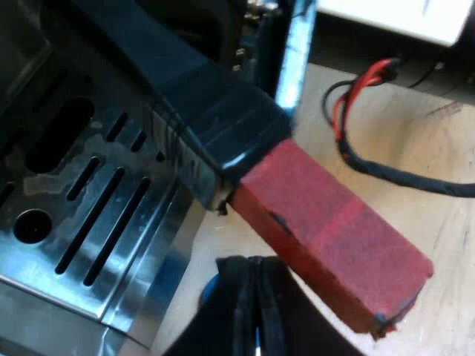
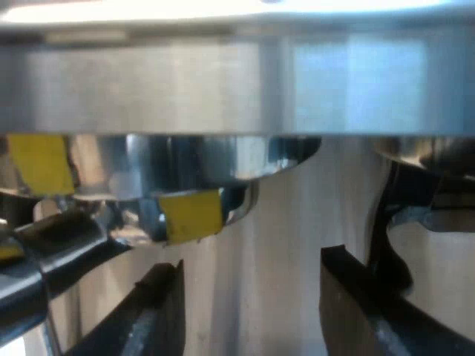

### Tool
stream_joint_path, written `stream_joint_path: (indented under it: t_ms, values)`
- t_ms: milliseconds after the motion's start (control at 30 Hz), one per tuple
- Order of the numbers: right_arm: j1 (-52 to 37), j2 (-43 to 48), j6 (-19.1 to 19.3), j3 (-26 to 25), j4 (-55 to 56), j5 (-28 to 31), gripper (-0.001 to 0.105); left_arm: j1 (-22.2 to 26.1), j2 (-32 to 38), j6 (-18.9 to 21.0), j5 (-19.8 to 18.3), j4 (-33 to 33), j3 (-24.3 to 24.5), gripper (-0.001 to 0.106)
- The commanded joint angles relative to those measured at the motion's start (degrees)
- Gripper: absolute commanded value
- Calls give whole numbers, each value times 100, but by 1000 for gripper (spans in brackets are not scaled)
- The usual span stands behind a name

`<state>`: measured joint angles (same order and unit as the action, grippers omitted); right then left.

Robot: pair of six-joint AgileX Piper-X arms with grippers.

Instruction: Put the handle in the coffee machine

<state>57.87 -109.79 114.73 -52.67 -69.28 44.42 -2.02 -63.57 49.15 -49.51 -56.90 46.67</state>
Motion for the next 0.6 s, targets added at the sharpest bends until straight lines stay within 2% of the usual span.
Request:
stream_joint_path:
  t_ms: [33, 133, 200, 267, 333, 600]
  values:
    - [39, 238, -7, 150, -164, 51, 45, -161, 58, -14, -1126, -292, 19, 0]
    - [67, 329, -7, 275, -164, 80, 45, -161, 61, -14, -1126, -280, 19, 0]
    - [213, 637, -7, 681, -164, 79, 45, -161, 61, -14, -1126, -264, 19, 0]
    - [244, 690, -7, 731, -164, 79, 45, -161, 61, -14, -1126, -231, 19, 0]
    - [431, 1062, -7, 1194, -164, 172, 45, -161, 61, -14, -1126, -188, 19, 0]
    - [1022, 1855, -7, 1917, 41, 348, 45, -161, 61, -14, -1047, -96, 19, 0]
